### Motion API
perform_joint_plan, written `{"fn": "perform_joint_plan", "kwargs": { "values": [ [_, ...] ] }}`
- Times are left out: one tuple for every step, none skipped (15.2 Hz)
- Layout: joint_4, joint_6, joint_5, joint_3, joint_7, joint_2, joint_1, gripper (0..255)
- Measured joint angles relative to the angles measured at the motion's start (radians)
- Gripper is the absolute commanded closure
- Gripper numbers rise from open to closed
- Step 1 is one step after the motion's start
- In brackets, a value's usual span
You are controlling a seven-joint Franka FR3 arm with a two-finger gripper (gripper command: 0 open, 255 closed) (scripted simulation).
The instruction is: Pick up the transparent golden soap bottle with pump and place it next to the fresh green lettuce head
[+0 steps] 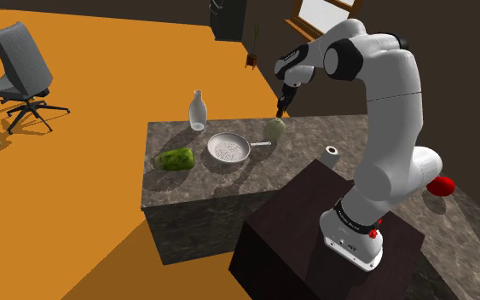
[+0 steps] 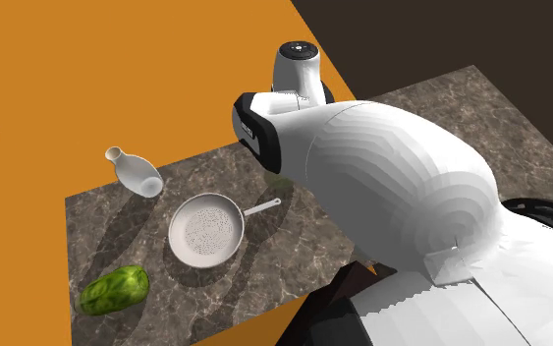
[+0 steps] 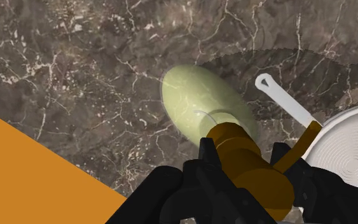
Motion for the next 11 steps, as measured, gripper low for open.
{"fn": "perform_joint_plan", "kwargs": {
  "values": [
    [0.0, 0.0, 0.0, 0.0, 0.0, 0.0, 0.0, 255],
    [0.0, 0.0, 0.0, 0.0, 0.0, 0.0, 0.0, 255],
    [0.0, 0.0, 0.0, 0.0, 0.0, 0.0, 0.0, 255],
    [0.0, 0.0, 0.0, 0.0, 0.0, 0.0, 0.0, 255],
    [0.0, 0.0, 0.0, 0.0, 0.0, 0.0, 0.0, 255],
    [0.001, -0.004, -0.001, -0.001, 0.001, -0.003, 0.0, 255],
    [-0.003, -0.009, -0.003, -0.003, 0.002, -0.011, 0.002, 255],
    [-0.005, -0.015, -0.006, -0.005, 0.002, -0.02, 0.003, 255],
    [-0.003, -0.025, -0.009, -0.008, 0.004, -0.028, 0.004, 255],
    [0.002, -0.037, -0.012, -0.01, 0.007, -0.035, 0.005, 255],
    [0.004, -0.045, -0.014, -0.012, 0.009, -0.042, 0.006, 255]
  ]
}}
